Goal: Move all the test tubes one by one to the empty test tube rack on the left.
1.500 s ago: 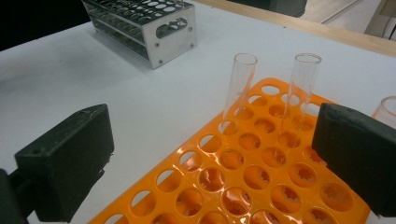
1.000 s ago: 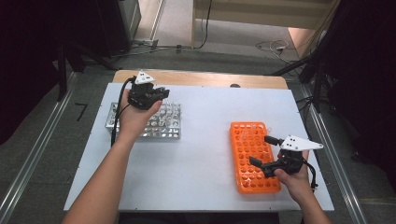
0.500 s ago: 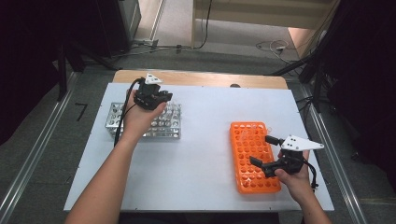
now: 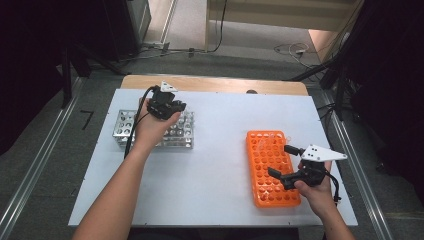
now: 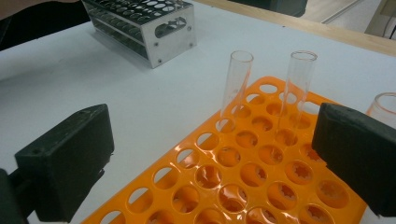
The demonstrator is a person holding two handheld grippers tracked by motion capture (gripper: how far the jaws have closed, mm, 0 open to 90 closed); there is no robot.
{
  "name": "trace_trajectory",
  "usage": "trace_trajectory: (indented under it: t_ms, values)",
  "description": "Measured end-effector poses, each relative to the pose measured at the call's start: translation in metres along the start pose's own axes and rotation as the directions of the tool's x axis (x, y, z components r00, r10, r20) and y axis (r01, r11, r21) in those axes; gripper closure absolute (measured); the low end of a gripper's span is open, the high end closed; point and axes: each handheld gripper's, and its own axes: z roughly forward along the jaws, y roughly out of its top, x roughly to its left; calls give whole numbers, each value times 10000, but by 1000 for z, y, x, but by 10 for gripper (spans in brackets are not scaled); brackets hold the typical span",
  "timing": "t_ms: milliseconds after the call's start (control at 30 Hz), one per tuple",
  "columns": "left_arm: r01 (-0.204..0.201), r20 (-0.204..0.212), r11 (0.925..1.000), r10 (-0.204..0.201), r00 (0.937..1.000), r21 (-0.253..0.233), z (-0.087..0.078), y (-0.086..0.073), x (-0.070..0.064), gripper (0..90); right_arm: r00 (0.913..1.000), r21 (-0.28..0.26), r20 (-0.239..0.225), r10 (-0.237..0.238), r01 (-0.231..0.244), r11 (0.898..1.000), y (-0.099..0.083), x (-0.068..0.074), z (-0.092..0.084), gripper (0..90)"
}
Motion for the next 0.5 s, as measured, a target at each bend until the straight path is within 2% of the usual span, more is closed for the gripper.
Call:
trace_trajectory:
  t_ms: [333, 500]
  values:
    - [180, -106, 9993, -176, 9998, 341, 8, -7, 0, 757, 10000, -12, -8, -22, 22, 10000, -1, -1, 0, 0]
    - [345, -96, 9990, -343, 9994, 294, 8, -12, 2, 752, 10000, 24, 3, -46, 46, 10000, -1, -1, 1, 0]
